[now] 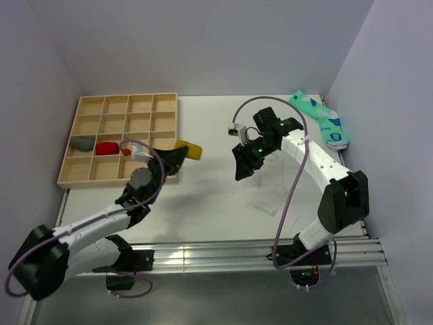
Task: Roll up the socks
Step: Pick up the sock at the center of the board, then place the sock in the storage box, then move the sock to the center of the board.
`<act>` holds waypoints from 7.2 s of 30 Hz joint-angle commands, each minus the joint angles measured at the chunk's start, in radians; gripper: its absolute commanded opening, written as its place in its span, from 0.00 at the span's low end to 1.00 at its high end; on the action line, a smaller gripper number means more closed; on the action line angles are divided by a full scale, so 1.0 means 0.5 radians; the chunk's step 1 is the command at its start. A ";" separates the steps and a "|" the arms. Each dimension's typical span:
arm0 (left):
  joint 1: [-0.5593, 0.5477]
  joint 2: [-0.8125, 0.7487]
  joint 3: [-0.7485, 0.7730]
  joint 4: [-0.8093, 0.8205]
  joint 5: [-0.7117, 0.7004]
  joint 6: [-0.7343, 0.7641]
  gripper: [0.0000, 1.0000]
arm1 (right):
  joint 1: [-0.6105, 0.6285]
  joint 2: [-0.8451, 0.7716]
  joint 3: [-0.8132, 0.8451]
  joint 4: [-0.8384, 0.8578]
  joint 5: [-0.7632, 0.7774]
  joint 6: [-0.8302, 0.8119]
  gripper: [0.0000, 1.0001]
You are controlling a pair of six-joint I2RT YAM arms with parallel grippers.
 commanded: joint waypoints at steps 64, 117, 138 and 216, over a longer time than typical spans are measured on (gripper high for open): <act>1.913 1.632 1.479 -1.771 1.110 0.510 0.21 | -0.645 -0.079 -0.060 -0.029 0.006 -0.658 0.54; 1.186 0.156 1.249 -1.817 0.974 0.510 0.53 | -0.038 -0.717 -1.134 0.363 0.929 -0.800 0.53; 1.165 0.073 1.230 -1.827 1.024 0.556 0.53 | 0.196 -0.407 -1.250 0.605 1.030 -0.628 0.48; 0.266 -0.734 -0.086 -1.032 0.382 0.489 0.45 | 0.990 0.160 -0.762 0.759 1.095 -0.269 0.43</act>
